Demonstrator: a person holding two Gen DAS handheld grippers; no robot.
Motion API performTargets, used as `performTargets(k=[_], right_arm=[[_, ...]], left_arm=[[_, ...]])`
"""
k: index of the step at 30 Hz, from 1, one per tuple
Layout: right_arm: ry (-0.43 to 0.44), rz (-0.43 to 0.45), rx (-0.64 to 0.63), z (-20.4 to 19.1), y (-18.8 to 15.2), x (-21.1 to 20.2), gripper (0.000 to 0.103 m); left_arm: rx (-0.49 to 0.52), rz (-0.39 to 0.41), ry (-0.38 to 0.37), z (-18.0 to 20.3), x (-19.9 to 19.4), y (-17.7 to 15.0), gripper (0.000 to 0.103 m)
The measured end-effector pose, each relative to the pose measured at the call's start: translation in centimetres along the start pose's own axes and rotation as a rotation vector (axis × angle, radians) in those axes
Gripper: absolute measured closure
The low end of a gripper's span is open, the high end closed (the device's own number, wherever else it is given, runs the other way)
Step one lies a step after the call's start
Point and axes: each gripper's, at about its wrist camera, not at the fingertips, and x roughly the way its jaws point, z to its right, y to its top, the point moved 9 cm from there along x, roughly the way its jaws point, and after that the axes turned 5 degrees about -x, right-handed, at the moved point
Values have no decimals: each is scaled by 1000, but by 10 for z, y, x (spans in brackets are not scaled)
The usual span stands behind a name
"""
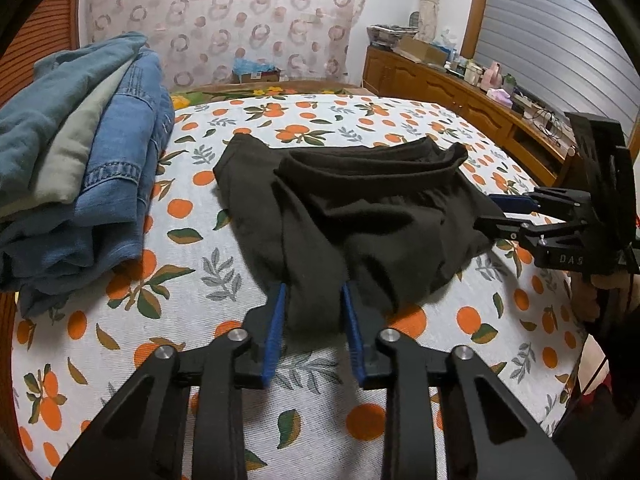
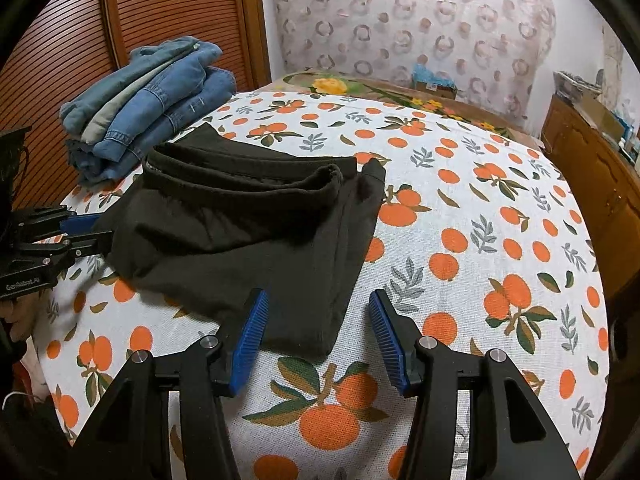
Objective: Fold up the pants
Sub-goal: 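Grasp the pants waistband edge with the left gripper while the right gripper grasps beside it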
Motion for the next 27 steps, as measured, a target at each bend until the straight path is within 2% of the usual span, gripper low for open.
performTargets(k=[1,2,4,6,15,27], right_arm=[[15,3,-6,-3,1,-1,69],[30,6,-13,-5,1,-1,73],[38,9,-21,-6,2,-2,89],[54,13,-15,-6,1,-4,93],[95,93,-7,-8,-2,-51,94],[145,93,-12,-22,-46,-91,94]], left_arm=[[2,1,-1,1,0,1,84],[6,5,0,1,-1,2,88],[3,20,-7,2,-4,5,91],[-14,46,-13,0,-10,9,93],[-11,125,-61,15,-59,13,93],[11,66,-72,28,-74,-32,93]])
